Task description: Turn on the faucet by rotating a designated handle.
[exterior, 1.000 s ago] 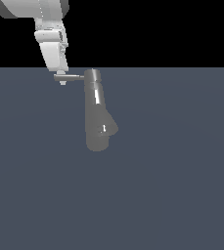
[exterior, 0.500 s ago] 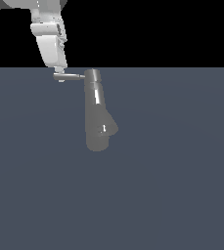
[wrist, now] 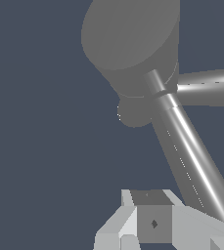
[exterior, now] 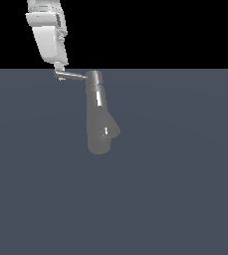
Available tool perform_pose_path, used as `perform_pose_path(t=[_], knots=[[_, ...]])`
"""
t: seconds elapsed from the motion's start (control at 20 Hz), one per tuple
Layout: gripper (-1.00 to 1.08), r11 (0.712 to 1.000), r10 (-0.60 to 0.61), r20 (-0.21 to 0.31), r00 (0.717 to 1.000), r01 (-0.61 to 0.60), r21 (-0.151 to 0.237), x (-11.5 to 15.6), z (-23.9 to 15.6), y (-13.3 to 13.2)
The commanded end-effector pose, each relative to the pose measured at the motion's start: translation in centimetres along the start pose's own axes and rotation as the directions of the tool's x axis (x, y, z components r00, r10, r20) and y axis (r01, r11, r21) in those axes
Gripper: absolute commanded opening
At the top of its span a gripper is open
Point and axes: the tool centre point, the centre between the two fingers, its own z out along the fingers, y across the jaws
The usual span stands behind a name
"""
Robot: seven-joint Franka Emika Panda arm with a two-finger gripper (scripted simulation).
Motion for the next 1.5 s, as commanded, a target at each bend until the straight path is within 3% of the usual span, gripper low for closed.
perform_pose_path(t=[0.0,0.4,0.45,1.45], knots=[[-1.0,1.0,-0.006,0.0,1.0,0.005,-0.011,-0.3,0.0,1.1],[-1.0,1.0,-0.006,0.0,1.0,0.005,-0.011,-0.2,-0.9,3.3],[-1.0,1.0,0.005,-0.001,1.0,-0.005,0.001,0.4,-1.2,2.6],[-1.0,1.0,-0.004,0.0,1.0,0.004,-0.01,5.9,-2.8,8.6]])
